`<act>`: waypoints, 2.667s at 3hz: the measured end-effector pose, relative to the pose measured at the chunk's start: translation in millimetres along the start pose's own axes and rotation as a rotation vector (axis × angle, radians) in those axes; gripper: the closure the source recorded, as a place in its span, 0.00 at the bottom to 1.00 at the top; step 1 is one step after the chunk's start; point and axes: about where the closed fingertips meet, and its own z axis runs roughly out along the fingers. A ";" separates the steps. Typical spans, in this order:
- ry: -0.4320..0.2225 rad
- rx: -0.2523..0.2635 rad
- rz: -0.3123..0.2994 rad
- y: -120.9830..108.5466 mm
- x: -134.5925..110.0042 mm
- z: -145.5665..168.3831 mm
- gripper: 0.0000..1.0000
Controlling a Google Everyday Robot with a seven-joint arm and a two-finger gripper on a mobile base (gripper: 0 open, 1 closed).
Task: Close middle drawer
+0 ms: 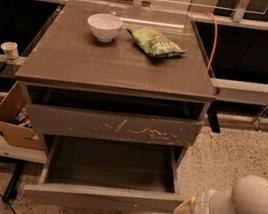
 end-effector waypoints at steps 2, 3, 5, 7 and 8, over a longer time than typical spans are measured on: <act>-0.029 -0.001 -0.036 0.3 14.3 84.4 1.00; -0.051 0.016 -0.057 -5.7 17.5 125.4 1.00; -0.154 0.094 -0.097 -29.9 6.4 184.1 1.00; -0.230 0.157 -0.117 -46.1 -0.1 222.7 1.00; -0.230 0.157 -0.118 -46.0 -0.1 223.1 1.00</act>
Offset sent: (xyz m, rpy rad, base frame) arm 0.0082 0.0098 -0.0528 0.0190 -0.0077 0.0238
